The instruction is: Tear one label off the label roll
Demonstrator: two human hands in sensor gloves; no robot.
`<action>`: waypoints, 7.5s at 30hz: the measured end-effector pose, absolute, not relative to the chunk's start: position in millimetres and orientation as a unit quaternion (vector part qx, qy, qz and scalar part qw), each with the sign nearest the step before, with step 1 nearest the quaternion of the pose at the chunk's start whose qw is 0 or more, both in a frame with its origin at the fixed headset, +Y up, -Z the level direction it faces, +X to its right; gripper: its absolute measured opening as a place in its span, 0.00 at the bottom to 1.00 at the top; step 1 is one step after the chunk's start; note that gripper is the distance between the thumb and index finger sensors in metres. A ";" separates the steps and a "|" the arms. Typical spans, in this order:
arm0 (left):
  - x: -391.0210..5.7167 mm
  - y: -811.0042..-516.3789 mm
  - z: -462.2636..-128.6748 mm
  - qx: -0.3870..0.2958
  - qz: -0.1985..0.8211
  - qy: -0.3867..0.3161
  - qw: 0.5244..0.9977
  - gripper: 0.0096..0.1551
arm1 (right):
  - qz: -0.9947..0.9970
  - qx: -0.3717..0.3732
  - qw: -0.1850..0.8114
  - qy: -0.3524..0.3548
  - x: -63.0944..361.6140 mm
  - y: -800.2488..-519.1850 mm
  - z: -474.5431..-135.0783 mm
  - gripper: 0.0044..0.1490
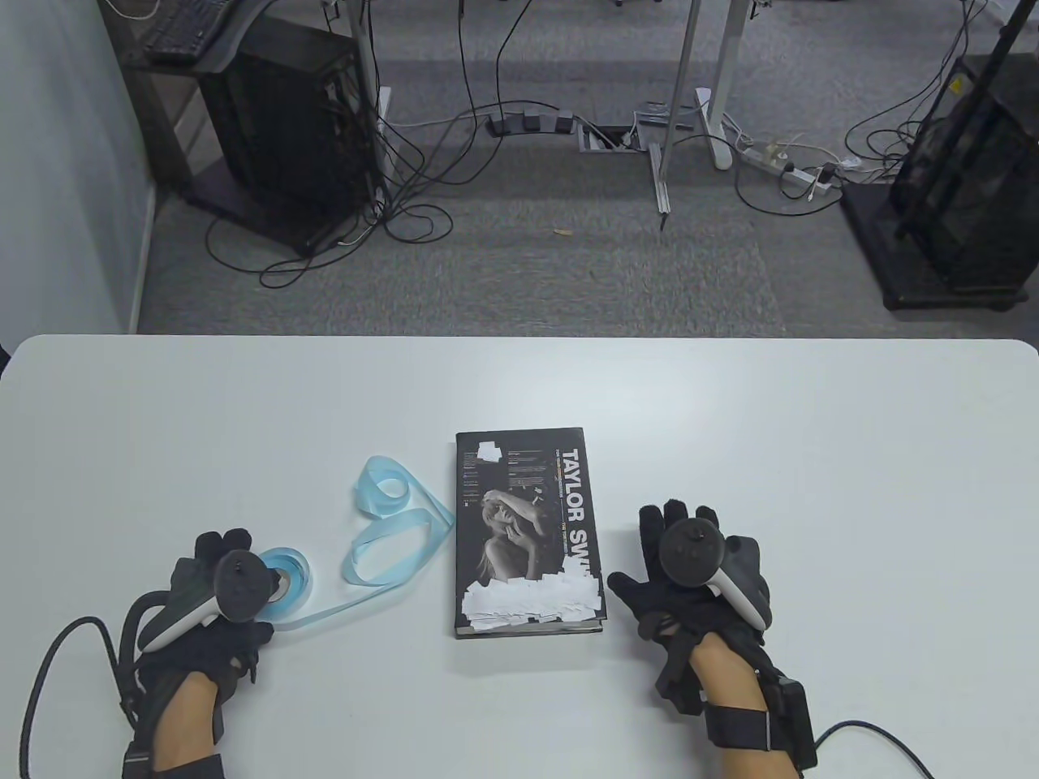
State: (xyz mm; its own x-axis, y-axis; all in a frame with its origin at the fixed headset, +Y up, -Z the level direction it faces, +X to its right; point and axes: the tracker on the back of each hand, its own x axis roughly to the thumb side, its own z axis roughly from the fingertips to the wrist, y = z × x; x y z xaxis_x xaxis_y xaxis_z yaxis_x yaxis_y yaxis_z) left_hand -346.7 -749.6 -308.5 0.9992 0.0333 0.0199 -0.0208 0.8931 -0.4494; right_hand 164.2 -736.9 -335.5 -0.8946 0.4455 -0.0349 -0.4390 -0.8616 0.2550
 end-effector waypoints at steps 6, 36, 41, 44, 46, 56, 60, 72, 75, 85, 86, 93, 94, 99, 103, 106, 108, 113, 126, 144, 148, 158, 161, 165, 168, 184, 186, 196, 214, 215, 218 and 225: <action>-350.6 -761.2 -313.1 -0.249 0.004 -0.002 0.969 0.39 | 0.964 0.012 0.230 0.134 164.1 -737.8 -336.3 0.56; -344.6 -761.1 -319.8 -0.158 0.093 -0.045 0.982 0.32 | 0.963 0.016 0.227 0.144 161.3 -740.7 -337.5 0.54; -322.7 -749.1 -319.2 -0.140 0.123 -0.091 0.978 0.33 | 0.963 0.036 0.238 0.125 154.0 -734.7 -335.0 0.54; -306.4 -739.7 -316.6 -0.128 0.145 -0.124 0.973 0.33 | 0.962 0.058 0.241 0.113 144.3 -729.9 -331.3 0.53; -295.2 -733.2 -313.7 -0.117 0.157 -0.148 0.969 0.33 | 0.962 0.078 0.241 0.102 134.2 -725.8 -327.4 0.52; -256.7 -706.1 -294.7 -0.080 0.227 -0.247 0.939 0.33 | 0.933 0.238 0.270 -0.022 48.9 -699.7 -281.8 0.47; -248.4 -699.3 -288.0 -0.075 0.250 -0.273 0.926 0.33 | 0.915 0.281 0.284 -0.057 19.2 -698.6 -260.8 0.44; -226.4 -693.9 -277.9 -0.076 0.278 -0.312 0.906 0.34 | 0.891 0.269 0.322 -0.174 2.3 -697.1 -238.3 0.36; -223.8 -694.1 -277.0 -0.074 0.277 -0.313 0.905 0.33 | 0.885 0.259 0.332 -0.199 2.3 -696.7 -236.3 0.34; -218.8 -697.8 -275.7 -0.099 0.257 -0.313 0.909 0.33 | 0.882 0.258 0.336 -0.206 4.7 -700.8 -238.4 0.24; -218.6 -697.8 -275.7 -0.098 0.252 -0.315 0.910 0.34 | 0.881 0.258 0.340 -0.202 5.6 -701.4 -239.7 0.24; -218.9 -699.2 -274.2 -0.112 0.238 -0.316 0.912 0.34 | 0.885 0.243 0.348 -0.191 15.4 -705.0 -248.0 0.25; -219.2 -699.6 -274.5 -0.113 0.235 -0.314 0.913 0.34 | 0.885 0.241 0.349 -0.191 17.1 -705.2 -249.0 0.25; -223.0 -702.3 -275.9 -0.121 0.221 -0.304 0.919 0.34 | 0.894 0.207 0.350 -0.185 35.3 -705.6 -261.8 0.26; -226.0 -701.9 -278.1 -0.119 0.219 -0.298 0.921 0.34 | 0.919 0.184 0.292 -0.191 55.8 -710.1 -279.0 0.26; -226.9 -701.3 -279.3 -0.116 0.219 -0.297 0.922 0.34 | 0.939 0.179 0.219 -0.195 65.5 -716.9 -291.7 0.27; -227.0 -701.5 -279.6 -0.118 0.218 -0.295 0.923 0.34 | 0.949 0.181 0.181 -0.186 66.8 -722.6 -297.9 0.27; -227.9 -701.3 -279.3 -0.122 0.209 -0.292 0.925 0.34 | 0.958 0.194 0.135 -0.162 58.3 -734.5 -305.5 0.27; -231.6 -700.9 -280.7 -0.119 0.195 -0.284 0.931 0.34 | 0.953 0.223 0.132 -0.154 42.6 -739.1 -303.3 0.22; -231.7 -700.9 -281.9 -0.116 0.186 -0.281 0.934 0.34 | 0.952 0.297 0.029 -0.062 21.6 -739.5 -296.3 0.25; -233.0 -701.3 -281.8 -0.115 0.185 -0.278 0.936 0.34 | 0.948 0.314 -0.010 -0.058 14.6 -740.9 -290.1 0.27; -243.7 -700.9 -283.1 -0.107 0.175 -0.261 0.943 0.34 | 0.951 0.277 0.115 -0.069 36.5 -740.4 -300.1 0.26; -251.2 -702.0 -287.6 -0.102 0.172 -0.246 0.949 0.34 | 0.950 0.251 0.168 -0.080 49.8 -736.6 -307.5 0.26; -264.8 -706.2 -295.3 -0.100 0.159 -0.214 0.958 0.34 | 0.949 0.215 0.202 -0.106 70.1 -730.6 -313.0 0.27; -278.0 -711.0 -300.9 -0.104 0.132 -0.182 0.969 0.34 | 0.947 0.201 0.221 -0.118 81.5 -726.2 -313.7 0.27; -336.8 -743.3 -317.3 -0.169 0.074 -0.039 0.982 0.34 | 0.945 0.188 0.236 -0.125 93.0 -721.1 -313.1 0.27; -340.8 -748.5 -319.7 -0.174 0.081 -0.034 0.981 0.33 | 0.945 0.189 0.236 -0.122 93.0 -721.2 -313.2 0.27; -346.5 -759.2 -326.1 -0.160 0.069 -0.010 0.985 0.33 | 0.946 0.193 0.233 -0.116 91.7 -721.2 -313.4 0.27; -340.0 -759.4 -322.5 -0.241 0.056 0.011 0.969 0.42 | 0.947 0.194 0.229 -0.112 90.6 -721.3 -313.4 0.28; -339.2 -755.1 -321.3 -0.234 0.058 0.012 0.970 0.42 | 0.947 0.193 0.229 -0.112 91.0 -721.3 -313.6 0.28; -334.2 -740.3 -317.3 -0.199 0.059 0.000 0.978 0.43 | 0.948 0.190 0.230 -0.112 91.9 -721.2 -313.9 0.28; -301.8 -715.8 -306.3 -0.109 0.062 -0.089 0.988 0.49 | 0.951 0.188 0.225 -0.102 91.7 -722.1 -313.9 0.30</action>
